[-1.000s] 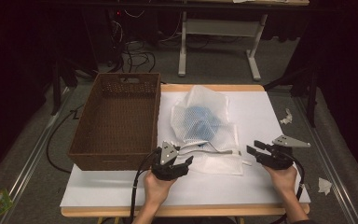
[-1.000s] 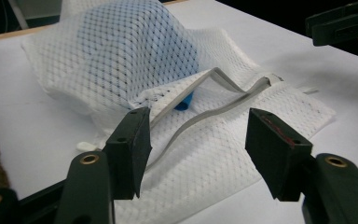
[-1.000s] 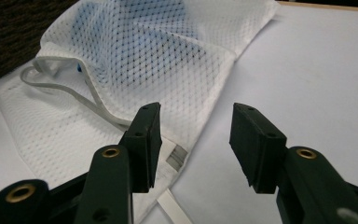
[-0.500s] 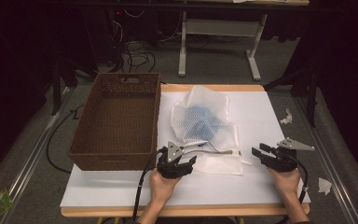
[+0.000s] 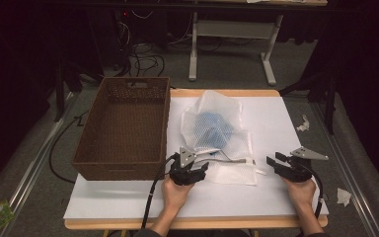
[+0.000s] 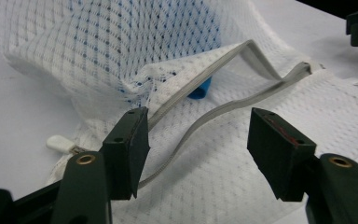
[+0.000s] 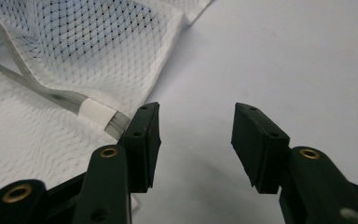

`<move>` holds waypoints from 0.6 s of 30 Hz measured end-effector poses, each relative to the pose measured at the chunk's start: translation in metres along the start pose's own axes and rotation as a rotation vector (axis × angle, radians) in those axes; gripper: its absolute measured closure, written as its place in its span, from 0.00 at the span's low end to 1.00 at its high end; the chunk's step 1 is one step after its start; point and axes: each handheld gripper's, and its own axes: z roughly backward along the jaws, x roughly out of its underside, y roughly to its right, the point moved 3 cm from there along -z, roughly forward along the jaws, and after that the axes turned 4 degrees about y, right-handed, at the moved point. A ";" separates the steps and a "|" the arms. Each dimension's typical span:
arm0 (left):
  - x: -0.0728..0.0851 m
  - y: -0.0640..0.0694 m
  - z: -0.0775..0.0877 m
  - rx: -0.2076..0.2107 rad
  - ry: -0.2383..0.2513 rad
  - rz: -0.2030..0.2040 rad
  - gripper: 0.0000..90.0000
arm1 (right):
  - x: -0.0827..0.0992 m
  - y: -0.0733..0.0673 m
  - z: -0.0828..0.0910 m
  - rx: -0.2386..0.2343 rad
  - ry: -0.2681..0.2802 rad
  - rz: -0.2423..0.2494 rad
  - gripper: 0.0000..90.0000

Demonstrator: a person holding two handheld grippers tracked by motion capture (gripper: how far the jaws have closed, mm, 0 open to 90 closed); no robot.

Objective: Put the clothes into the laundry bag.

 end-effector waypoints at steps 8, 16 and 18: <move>0.003 -0.005 -0.005 -0.028 -0.010 0.021 0.43 | 0.001 0.001 -0.004 0.019 -0.017 0.004 0.59; 0.003 -0.006 -0.006 -0.043 -0.025 0.021 0.43 | 0.001 0.000 -0.007 0.044 -0.034 0.011 0.58; 0.004 -0.005 -0.006 -0.054 -0.029 0.018 0.42 | 0.001 -0.001 -0.008 0.050 -0.047 0.012 0.56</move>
